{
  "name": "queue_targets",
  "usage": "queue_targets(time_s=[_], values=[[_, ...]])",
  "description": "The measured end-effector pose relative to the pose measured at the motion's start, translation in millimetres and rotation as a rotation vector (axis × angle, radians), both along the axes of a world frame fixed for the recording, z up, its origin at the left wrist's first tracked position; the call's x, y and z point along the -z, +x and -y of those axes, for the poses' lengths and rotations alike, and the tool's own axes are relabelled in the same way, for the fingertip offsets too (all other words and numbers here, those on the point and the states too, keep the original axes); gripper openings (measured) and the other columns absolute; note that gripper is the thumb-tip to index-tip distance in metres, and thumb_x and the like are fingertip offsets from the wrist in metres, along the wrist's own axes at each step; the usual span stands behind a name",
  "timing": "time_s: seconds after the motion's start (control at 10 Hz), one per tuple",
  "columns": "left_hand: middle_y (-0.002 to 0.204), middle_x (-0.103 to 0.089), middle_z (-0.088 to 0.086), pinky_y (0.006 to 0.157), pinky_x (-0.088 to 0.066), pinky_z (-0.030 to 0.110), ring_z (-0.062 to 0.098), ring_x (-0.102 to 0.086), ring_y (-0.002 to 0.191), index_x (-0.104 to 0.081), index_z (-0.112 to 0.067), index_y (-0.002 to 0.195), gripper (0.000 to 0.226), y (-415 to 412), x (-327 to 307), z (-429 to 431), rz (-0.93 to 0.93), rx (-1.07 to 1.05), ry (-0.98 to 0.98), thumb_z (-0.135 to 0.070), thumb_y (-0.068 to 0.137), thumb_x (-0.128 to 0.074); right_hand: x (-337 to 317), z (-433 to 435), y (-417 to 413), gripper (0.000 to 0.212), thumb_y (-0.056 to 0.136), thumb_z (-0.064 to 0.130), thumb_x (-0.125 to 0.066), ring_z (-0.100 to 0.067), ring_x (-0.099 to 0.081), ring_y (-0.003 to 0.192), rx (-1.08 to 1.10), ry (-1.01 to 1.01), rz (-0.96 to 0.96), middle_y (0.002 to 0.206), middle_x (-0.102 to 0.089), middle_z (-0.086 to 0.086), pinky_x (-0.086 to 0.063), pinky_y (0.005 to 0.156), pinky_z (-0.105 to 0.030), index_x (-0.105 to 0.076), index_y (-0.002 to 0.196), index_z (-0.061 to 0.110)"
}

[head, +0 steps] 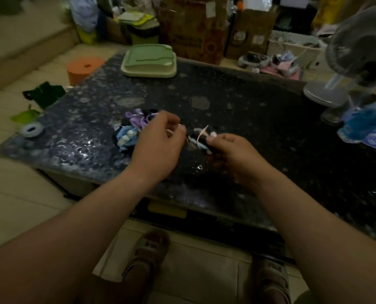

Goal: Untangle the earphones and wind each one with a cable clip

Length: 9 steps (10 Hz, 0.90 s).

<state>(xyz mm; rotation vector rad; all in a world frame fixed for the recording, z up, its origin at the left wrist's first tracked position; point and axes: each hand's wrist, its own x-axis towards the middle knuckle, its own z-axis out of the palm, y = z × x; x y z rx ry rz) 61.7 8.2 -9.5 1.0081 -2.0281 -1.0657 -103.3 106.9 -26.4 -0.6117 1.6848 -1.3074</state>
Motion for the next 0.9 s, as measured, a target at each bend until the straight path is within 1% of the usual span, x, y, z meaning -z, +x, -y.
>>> queue_targets(time_s=[0.1,0.2,0.3,0.4,0.5,0.6,0.7,0.8,0.9], values=[[0.098,-0.063,-0.01,0.066,-0.048,0.017,0.0,-0.061,0.085,-0.06,-0.02,0.113,0.009,16.4,-3.8,19.4,-0.148,-0.142,0.02,-0.025,0.106,-0.057,3.8,42.6,18.3,0.026,0.099,0.034,-0.07,-0.013,-0.067,0.071,0.145,-0.116,-0.057,0.088,-0.075,-0.006,-0.051,0.057,-0.023,-0.07,0.103,0.008],[0.099,-0.062,-0.007,0.063,-0.046,0.019,0.005,-0.06,0.082,-0.059,-0.019,0.113,0.01,23.6,-1.6,35.7,-0.176,-0.234,0.129,-0.023,0.105,-0.055,8.2,81.9,34.7,0.028,0.095,0.041,-0.073,-0.008,-0.066,0.064,0.22,-0.128,-0.107,0.08,-0.075,-0.001,-0.048,0.057,-0.024,-0.073,0.095,0.013],[0.099,-0.061,-0.013,0.062,-0.045,0.018,0.004,-0.06,0.081,-0.059,-0.02,0.111,0.008,21.1,4.7,46.2,-0.194,-0.266,0.197,-0.022,0.104,-0.056,19.5,104.3,49.4,0.035,0.094,0.043,-0.074,-0.006,-0.061,0.058,0.204,-0.073,-0.186,0.069,-0.071,0.002,-0.047,0.056,-0.026,-0.076,0.086,0.009],[0.104,-0.062,-0.014,0.062,-0.042,0.021,0.007,-0.061,0.082,-0.059,-0.019,0.11,0.009,13.5,8.2,50.3,-0.219,-0.262,0.206,-0.02,0.102,-0.056,29.6,116.5,55.4,0.041,0.093,0.047,-0.074,-0.01,-0.061,0.057,0.188,-0.025,-0.305,0.064,-0.069,0.003,-0.049,0.06,-0.035,-0.072,0.077,0.009],[0.102,-0.063,-0.008,0.056,-0.04,0.008,0.004,-0.06,0.083,-0.06,-0.019,0.114,0.012,7.0,8.7,51.0,-0.197,-0.261,0.169,-0.02,0.103,-0.056,25.6,120.6,54.2,0.032,0.089,0.049,-0.077,-0.017,-0.071,0.078,0.249,-0.049,-0.318,0.085,-0.075,0.001,-0.058,0.075,-0.042,-0.067,0.088,0.018],[0.108,-0.065,-0.004,0.063,-0.043,0.017,0.004,-0.062,0.086,-0.06,-0.02,0.115,0.013,5.8,11.1,52.3,-0.187,-0.255,0.155,-0.021,0.102,-0.057,26.3,116.9,53.2,0.031,0.088,0.049,-0.076,-0.019,-0.072,0.081,0.234,-0.061,-0.314,0.088,-0.074,0.0,-0.061,0.08,-0.047,-0.066,0.091,0.02],[0.109,-0.063,-0.008,0.067,-0.043,0.019,0.003,-0.062,0.092,-0.059,-0.02,0.115,0.012,4.3,10.3,50.7,-0.193,-0.251,0.152,-0.021,0.103,-0.056,28.8,109.4,47.5,0.032,0.087,0.054,-0.074,-0.02,-0.073,0.084,0.221,-0.039,-0.327,0.091,-0.074,0.001,-0.062,0.082,-0.052,-0.066,0.093,0.023],[0.1,-0.062,-0.011,0.061,-0.043,0.01,0.0,-0.061,0.086,-0.059,-0.019,0.116,0.013,1.1,8.3,45.7,-0.196,-0.246,0.137,-0.02,0.103,-0.056,24.6,98.1,42.8,0.026,0.094,0.046,-0.071,-0.019,-0.074,0.081,0.19,-0.041,-0.272,0.093,-0.076,-0.002,-0.064,0.081,-0.049,-0.066,0.1,0.021],[0.099,-0.06,-0.011,0.057,-0.04,0.006,-0.003,-0.058,0.081,-0.058,-0.02,0.114,0.011,-3.8,5.7,38.0,-0.187,-0.227,0.118,-0.021,0.103,-0.056,19.9,88.6,40.2,0.021,0.1,0.036,-0.067,-0.014,-0.072,0.076,0.162,-0.068,-0.228,0.095,-0.075,-0.004,-0.063,0.08,-0.041,-0.066,0.106,0.016]])
